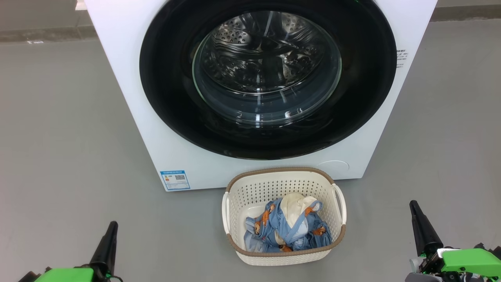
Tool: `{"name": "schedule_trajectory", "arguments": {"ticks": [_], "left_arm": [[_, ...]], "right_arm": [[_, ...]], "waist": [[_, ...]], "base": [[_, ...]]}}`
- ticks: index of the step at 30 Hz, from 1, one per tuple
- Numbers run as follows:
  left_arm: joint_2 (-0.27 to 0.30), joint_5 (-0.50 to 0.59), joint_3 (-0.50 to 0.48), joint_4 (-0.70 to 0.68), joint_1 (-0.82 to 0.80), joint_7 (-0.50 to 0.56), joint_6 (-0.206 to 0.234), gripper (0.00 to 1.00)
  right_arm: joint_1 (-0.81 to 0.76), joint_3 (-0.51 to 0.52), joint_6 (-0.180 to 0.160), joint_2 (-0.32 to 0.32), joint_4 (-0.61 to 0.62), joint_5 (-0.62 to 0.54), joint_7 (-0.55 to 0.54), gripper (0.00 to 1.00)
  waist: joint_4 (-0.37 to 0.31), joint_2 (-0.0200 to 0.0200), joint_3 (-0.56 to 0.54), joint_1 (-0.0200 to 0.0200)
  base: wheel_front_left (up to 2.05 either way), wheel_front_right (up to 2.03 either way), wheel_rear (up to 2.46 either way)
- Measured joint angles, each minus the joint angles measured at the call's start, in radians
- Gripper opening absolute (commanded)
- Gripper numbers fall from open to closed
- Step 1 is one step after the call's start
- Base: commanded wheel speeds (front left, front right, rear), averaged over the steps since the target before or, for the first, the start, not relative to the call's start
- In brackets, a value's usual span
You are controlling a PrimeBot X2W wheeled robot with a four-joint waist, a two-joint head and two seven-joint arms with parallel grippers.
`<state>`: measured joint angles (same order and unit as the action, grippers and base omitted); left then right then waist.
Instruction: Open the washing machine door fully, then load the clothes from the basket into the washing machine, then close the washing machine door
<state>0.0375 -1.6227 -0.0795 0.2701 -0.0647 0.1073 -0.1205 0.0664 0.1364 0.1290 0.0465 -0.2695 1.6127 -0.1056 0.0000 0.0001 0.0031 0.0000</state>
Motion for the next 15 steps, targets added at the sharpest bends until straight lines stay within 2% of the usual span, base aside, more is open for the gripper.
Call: {"name": "schedule_trajectory", "arguments": {"ticks": [15], "left_arm": [[0.000,0.000,0.000,0.000,0.000,0.000,0.000,0.00]], "right_arm": [[0.000,0.000,0.000,0.000,0.000,0.000,0.000,0.00]], "waist": [[0.000,0.0000,0.000,0.0000]], "base": [[0.00,0.00,0.00]]}}
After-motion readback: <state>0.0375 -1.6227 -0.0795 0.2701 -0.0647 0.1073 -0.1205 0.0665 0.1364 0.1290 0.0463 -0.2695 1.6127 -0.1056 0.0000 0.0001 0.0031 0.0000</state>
